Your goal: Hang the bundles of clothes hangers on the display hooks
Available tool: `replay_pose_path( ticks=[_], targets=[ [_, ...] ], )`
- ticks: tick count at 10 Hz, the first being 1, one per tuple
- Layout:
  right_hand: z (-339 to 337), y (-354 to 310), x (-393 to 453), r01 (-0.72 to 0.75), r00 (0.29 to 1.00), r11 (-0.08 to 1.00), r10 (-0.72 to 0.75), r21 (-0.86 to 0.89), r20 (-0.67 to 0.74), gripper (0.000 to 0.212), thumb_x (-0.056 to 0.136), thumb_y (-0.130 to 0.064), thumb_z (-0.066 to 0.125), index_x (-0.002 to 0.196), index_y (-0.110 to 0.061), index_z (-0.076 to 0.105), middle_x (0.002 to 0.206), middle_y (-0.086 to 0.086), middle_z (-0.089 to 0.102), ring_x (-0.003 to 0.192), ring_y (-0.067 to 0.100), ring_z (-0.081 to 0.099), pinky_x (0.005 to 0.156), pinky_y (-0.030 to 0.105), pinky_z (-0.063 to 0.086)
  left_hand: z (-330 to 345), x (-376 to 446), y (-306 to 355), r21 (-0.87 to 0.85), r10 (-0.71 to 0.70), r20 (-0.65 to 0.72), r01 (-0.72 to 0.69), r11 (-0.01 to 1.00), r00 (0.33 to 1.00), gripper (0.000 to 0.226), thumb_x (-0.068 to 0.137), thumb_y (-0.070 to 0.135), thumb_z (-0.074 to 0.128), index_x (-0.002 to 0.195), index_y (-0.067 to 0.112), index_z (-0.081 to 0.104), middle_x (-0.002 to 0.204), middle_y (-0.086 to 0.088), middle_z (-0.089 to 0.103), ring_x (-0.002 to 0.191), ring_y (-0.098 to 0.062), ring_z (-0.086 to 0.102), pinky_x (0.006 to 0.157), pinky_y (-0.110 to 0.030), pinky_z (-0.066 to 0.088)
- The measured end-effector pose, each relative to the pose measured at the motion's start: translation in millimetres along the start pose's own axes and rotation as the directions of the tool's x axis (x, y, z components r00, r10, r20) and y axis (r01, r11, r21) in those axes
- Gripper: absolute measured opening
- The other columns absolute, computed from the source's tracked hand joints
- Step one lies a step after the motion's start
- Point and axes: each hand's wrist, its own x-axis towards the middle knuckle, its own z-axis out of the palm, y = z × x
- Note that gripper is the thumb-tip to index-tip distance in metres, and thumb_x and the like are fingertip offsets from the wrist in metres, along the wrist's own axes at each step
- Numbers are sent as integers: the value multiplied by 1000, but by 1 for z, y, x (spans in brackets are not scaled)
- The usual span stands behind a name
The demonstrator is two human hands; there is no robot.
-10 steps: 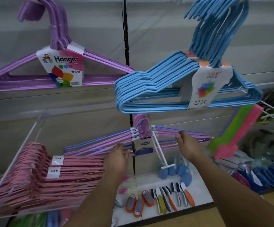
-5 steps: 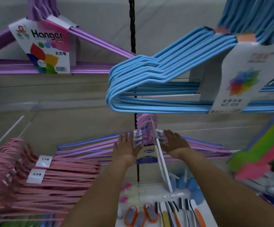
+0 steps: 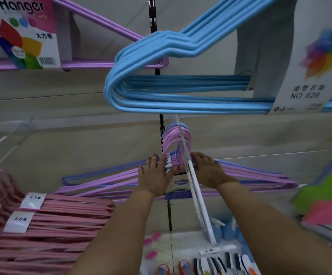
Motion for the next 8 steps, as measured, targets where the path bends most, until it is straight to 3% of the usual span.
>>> replay_pose_path(
  ticks=[1,3,4,5,6,7,8],
  targets=[
    [0,2,3,3,999,999,-1,45,-33,119,46,-76,5,151,-21,20,157,-1,20,143,22,21,116,41,18,3,3,0,6,11,-36,-11,1000,999,60,99,49,27,151,22,14,157,-5,17,144,-26,15,114,-46,17],
    [0,4,7,4,999,994,2,112,-54,121,44,-78,7,150,-23,25,154,-1,25,141,24,24,115,46,20,4,6,2,-6,14,-50,-14,1000,999,58,99,45,26,151,21,16,157,-6,15,144,-25,15,114,-46,17],
    [0,4,8,-6,1000,990,10,139,-25,113,52,-79,13,150,-23,22,156,-2,21,143,23,20,115,47,18,0,4,6,-37,-19,-4,18,999,1000,57,100,45,24,151,22,14,159,-3,12,146,-23,10,115,-51,12],
    [2,3,5,-17,1000,996,17,89,4,84,84,-70,28,152,-21,18,159,0,14,146,23,15,117,46,14,-6,-2,15,-39,-67,16,68,997,998,54,101,42,22,151,24,14,159,0,13,146,-20,9,116,-54,8],
    [0,-3,-2,-1,1000,994,2,111,-5,70,91,-57,33,149,-19,24,157,1,22,144,24,21,115,43,21,-17,-11,24,-69,-86,6,86,994,996,53,102,39,26,151,24,14,159,3,15,147,-16,11,117,-51,7],
    [-5,-4,-14,-11,999,977,20,215,-42,76,85,-62,40,146,-19,29,152,0,34,138,22,34,110,40,31,-32,-20,26,-138,-131,-18,127,982,991,53,102,40,28,150,21,19,157,3,20,146,-14,13,118,-46,7],
    [-10,8,-34,-85,996,979,88,184,-11,73,93,-57,44,152,-22,19,158,-3,21,144,19,23,115,36,23,-48,-36,23,-207,-202,-4,197,958,979,56,101,45,27,150,19,21,158,2,19,146,-14,15,118,-41,12]
  ],
)
